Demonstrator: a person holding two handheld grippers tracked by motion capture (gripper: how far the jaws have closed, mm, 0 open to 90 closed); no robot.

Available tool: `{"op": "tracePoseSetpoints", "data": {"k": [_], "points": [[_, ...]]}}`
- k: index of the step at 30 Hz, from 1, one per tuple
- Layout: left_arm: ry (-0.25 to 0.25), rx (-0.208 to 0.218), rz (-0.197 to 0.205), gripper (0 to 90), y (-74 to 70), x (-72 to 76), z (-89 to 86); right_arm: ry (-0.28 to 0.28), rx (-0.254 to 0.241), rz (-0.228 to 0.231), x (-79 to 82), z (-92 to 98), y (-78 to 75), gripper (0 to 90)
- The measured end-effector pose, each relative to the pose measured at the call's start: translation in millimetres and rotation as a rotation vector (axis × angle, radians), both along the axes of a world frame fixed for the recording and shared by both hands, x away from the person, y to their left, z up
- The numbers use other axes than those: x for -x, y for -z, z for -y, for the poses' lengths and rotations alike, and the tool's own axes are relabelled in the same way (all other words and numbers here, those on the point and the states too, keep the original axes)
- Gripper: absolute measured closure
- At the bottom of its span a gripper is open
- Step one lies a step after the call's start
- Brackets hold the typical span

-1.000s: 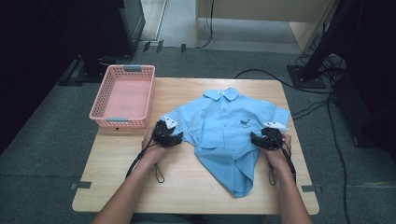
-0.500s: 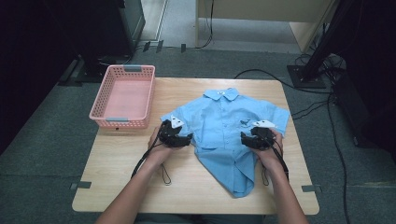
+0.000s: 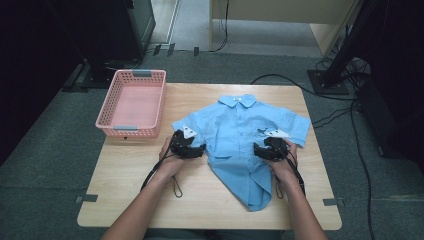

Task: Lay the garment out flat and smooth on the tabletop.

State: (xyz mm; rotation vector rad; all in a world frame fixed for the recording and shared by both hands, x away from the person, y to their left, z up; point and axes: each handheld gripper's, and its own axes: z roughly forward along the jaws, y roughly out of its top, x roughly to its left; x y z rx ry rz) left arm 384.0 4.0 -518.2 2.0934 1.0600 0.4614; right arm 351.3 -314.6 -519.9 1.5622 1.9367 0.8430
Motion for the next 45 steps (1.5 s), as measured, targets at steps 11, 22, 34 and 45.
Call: {"op": "tracePoseSetpoints", "data": {"k": [11,22,34,45], "points": [[-0.020,0.002,0.008,35.4,0.7,-12.0,1.4,-0.049,-0.063,0.041,17.6,0.6,-22.6,31.1],[-0.049,-0.001,0.012,35.5,0.9,-16.5,1.1,-0.134,-0.063,0.003,54.0,-14.3,-33.7,31.3],[-0.062,0.007,0.013,35.5,1.2,-17.3,1.5,-0.213,-0.036,-0.007,88.4,-32.4,-32.3,35.6],[-0.060,0.002,0.014,35.5,1.2,-17.2,-0.2,-0.190,0.028,-0.053,93.4,-45.2,-7.4,49.1]]}}
